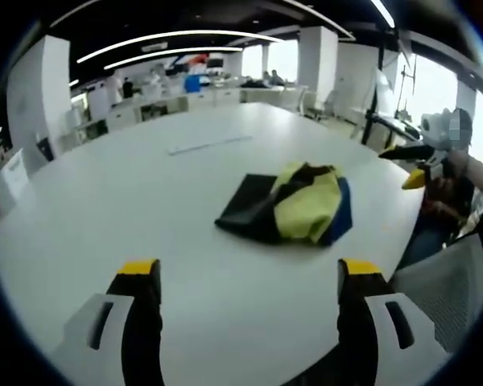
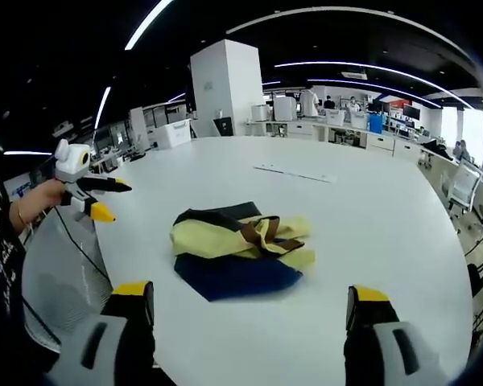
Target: Fold the garment on the visible template until the final outline fits inside the template.
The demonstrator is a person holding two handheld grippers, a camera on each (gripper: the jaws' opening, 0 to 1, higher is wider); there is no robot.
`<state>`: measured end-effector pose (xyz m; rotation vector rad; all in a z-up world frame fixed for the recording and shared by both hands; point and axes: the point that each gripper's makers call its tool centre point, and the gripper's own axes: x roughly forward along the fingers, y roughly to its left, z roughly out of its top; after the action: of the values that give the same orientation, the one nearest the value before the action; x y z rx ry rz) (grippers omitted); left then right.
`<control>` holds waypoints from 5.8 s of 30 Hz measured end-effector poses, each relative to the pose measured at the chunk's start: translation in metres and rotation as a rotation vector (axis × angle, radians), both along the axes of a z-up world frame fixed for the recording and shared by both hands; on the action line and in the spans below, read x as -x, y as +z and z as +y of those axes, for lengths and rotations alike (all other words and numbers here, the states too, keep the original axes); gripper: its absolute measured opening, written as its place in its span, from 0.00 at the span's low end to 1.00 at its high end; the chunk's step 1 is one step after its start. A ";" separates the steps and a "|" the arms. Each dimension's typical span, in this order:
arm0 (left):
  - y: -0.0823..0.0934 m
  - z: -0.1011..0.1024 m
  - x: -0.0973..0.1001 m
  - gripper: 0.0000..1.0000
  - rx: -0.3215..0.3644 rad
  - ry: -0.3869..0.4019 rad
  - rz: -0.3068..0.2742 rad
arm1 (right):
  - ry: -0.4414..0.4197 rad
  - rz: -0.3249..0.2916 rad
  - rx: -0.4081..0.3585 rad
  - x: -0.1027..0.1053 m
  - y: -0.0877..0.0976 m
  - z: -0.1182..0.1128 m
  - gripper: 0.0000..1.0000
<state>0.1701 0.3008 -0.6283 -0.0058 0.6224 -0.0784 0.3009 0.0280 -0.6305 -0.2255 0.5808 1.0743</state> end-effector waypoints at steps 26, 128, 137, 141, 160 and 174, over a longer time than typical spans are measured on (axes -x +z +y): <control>0.005 -0.003 -0.009 0.76 0.024 -0.021 -0.014 | 0.014 -0.004 -0.017 -0.005 0.002 0.003 0.95; -0.095 -0.058 -0.185 0.15 0.027 -0.500 0.190 | 0.218 0.019 0.061 -0.076 -0.069 0.081 0.54; -0.099 -0.066 -0.186 0.06 -0.029 -0.561 0.203 | 0.212 0.011 0.054 -0.077 -0.068 0.083 0.53; -0.099 -0.067 -0.185 0.03 -0.022 -0.568 0.207 | 0.210 0.006 0.054 -0.076 -0.068 0.083 0.53; -0.095 -0.067 -0.184 0.00 -0.087 -0.531 0.188 | 0.188 -0.024 0.065 -0.081 -0.068 0.078 0.31; -0.071 -0.068 -0.183 0.00 -0.125 -0.519 0.070 | 0.211 -0.039 0.055 -0.075 -0.067 0.080 0.07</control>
<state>0.3529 0.2332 -0.6990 0.2753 0.6860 -0.5426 0.3758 0.1075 -0.6977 -0.3615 0.5602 1.2562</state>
